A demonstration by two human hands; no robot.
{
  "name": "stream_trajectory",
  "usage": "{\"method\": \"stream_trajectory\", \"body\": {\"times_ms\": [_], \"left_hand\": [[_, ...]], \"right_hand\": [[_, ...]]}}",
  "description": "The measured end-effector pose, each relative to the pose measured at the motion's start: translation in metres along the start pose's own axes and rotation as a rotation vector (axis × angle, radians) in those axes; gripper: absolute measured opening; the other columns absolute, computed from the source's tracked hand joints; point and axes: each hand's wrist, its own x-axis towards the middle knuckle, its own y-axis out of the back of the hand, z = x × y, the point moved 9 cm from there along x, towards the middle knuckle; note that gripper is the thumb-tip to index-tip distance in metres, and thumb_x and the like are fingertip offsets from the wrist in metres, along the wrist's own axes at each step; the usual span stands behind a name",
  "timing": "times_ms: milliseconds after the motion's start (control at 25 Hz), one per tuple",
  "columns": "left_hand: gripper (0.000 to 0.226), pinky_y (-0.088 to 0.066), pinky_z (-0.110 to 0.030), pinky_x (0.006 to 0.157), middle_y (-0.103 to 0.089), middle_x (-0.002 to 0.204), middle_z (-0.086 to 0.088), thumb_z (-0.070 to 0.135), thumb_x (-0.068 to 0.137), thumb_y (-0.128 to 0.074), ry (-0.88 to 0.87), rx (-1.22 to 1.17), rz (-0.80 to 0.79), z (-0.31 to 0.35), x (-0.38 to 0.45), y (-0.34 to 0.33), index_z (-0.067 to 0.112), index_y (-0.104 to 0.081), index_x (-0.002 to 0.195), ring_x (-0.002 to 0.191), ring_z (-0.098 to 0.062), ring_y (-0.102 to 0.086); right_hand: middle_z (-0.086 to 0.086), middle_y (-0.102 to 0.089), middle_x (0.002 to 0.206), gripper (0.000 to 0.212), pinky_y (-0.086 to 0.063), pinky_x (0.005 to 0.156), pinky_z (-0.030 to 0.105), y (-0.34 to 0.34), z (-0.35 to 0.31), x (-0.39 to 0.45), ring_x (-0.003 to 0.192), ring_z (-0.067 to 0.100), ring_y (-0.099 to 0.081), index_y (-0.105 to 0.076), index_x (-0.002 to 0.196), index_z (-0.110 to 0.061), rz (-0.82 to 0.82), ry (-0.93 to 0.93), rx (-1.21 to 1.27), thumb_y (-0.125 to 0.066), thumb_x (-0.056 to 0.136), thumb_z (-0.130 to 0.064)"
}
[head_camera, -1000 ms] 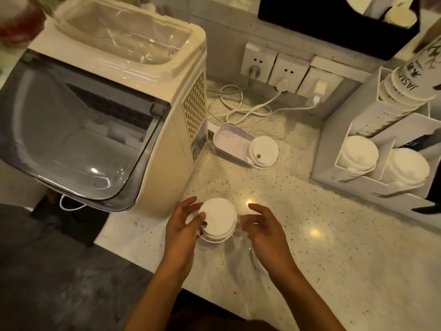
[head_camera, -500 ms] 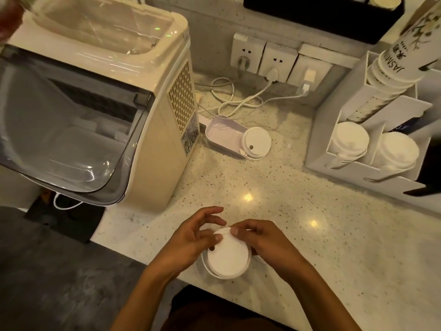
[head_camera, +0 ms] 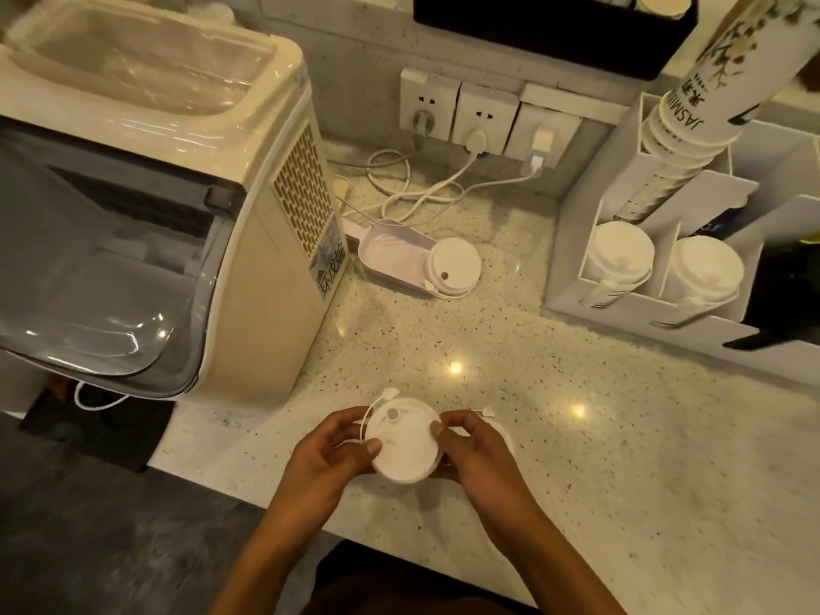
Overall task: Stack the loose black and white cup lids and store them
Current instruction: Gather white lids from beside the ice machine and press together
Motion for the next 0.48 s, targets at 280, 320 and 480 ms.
{"method": "stream_trajectory", "body": {"times_ms": [280, 320, 480], "left_hand": [[0.027, -0.060, -0.022, 0.071, -0.077, 0.104, 0.010, 0.009, 0.092, -0.070, 0.060, 0.079, 0.053, -0.026, 0.001, -0.016, 0.026, -0.072, 0.112, 0.096, -0.011, -0.073], [0.027, -0.059, -0.020, 0.071, -0.077, 0.103, 0.012, 0.009, 0.092, -0.070, 0.071, 0.096, 0.051, -0.029, 0.001, -0.021, 0.027, -0.072, 0.111, 0.096, -0.008, -0.073], [0.026, -0.059, -0.020, 0.075, -0.077, 0.103, 0.016, 0.013, 0.092, -0.071, 0.092, 0.164, 0.002, -0.036, 0.004, -0.047, 0.031, -0.071, 0.111, 0.096, -0.002, -0.071]], "right_hand": [[-0.025, -0.041, 0.135, 0.089, -0.042, 0.094, 0.018, -0.003, -0.005, -0.027, 0.120, -0.004, -0.041, -0.031, 0.142, -0.044, 0.050, 0.402, -0.664, -0.066, 0.067, -0.075], [-0.022, -0.040, 0.135, 0.091, -0.041, 0.095, 0.018, -0.003, -0.006, -0.032, 0.122, -0.002, -0.039, -0.030, 0.143, -0.044, 0.071, 0.477, -0.748, -0.065, 0.066, -0.078], [-0.006, -0.052, 0.136, 0.092, -0.045, 0.102, 0.029, 0.017, 0.001, -0.042, 0.124, 0.012, -0.045, -0.042, 0.144, -0.027, 0.231, 0.576, -0.851, -0.067, 0.071, -0.075]]}}
